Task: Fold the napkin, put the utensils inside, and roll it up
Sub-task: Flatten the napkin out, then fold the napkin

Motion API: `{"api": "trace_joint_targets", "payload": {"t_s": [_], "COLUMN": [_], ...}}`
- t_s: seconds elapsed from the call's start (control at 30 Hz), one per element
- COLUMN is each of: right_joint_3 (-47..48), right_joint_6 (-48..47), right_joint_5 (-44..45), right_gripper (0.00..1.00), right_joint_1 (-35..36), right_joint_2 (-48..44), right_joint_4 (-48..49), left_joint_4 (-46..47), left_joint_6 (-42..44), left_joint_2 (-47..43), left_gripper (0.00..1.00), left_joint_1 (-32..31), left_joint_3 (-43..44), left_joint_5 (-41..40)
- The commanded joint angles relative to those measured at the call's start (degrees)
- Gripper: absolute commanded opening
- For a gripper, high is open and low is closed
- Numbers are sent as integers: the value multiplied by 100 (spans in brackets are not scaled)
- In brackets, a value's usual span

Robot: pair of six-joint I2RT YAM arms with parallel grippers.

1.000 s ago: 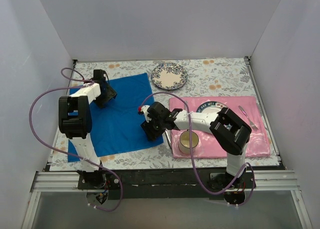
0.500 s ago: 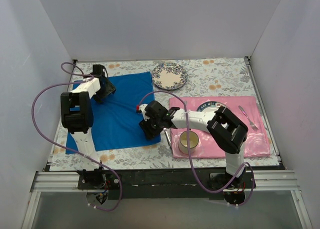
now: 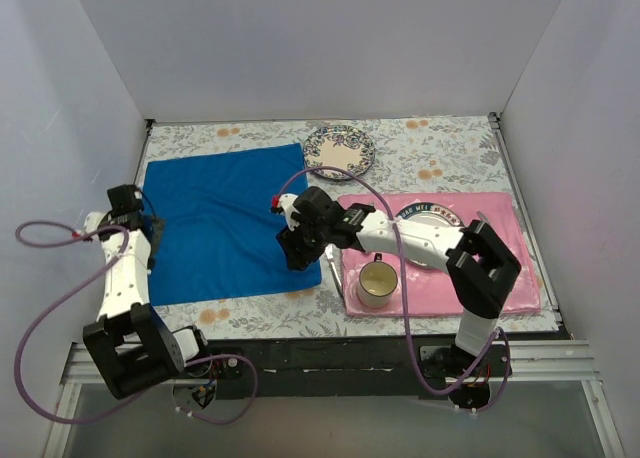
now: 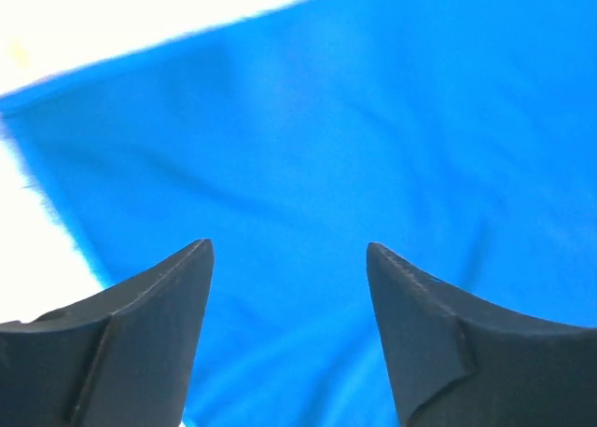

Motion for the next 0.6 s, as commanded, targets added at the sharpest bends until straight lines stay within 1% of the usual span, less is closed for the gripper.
{"api": "trace_joint_targets", "payload": {"t_s": [0.0, 0.03, 0.07, 0.17, 0.23, 0.3, 0.33, 0.37, 0.43, 0.5, 0.57], "right_joint_3": [-330, -418, -575, -944, -1086, -1253, -1314, -1376, -1552, -1657, -1745], "right_joint_6": [36, 63, 63, 63, 37, -25, -42, -69, -104, -122, -122], "right_joint_5": [-354, -389, -406, -477, -468, -424, -372, -345, -258, -179, -64], "right_gripper": [59, 59, 59, 59, 59, 59, 59, 59, 59, 59, 59], "right_joint_1": [20, 29, 20, 29, 29, 29, 38, 38, 29, 29, 29], "right_joint_2": [-629, -691, -840, -1069, -1288, -1508, -1596, -1753, -1912, -2115, -2299], "right_joint_4": [136, 153, 180, 303, 329, 321, 338, 347, 400, 391, 417], "left_joint_4": [-110, -100, -126, -249, -311, -407, -399, -347, -92, -12, 23], "left_joint_6": [-546, -485, -432, -493, -537, -528, -493, -449, -221, -159, -124], "left_joint_2": [-287, -253, -104, 203, 249, 196, 144, 91, -15, 81, 187], "left_gripper": [61, 60, 59, 58, 56, 49, 42, 39, 40, 41, 42], "left_joint_1": [1013, 1555, 1717, 1929, 1947, 2026, 2026, 2035, 2052, 2088, 2131], "left_joint_3": [-774, -766, -731, -617, -643, -652, -678, -713, -923, -1047, -1205], "left_joint_5": [-94, 36, -32, -182, -243, -270, -357, -671, -884, -1060, -991]}}
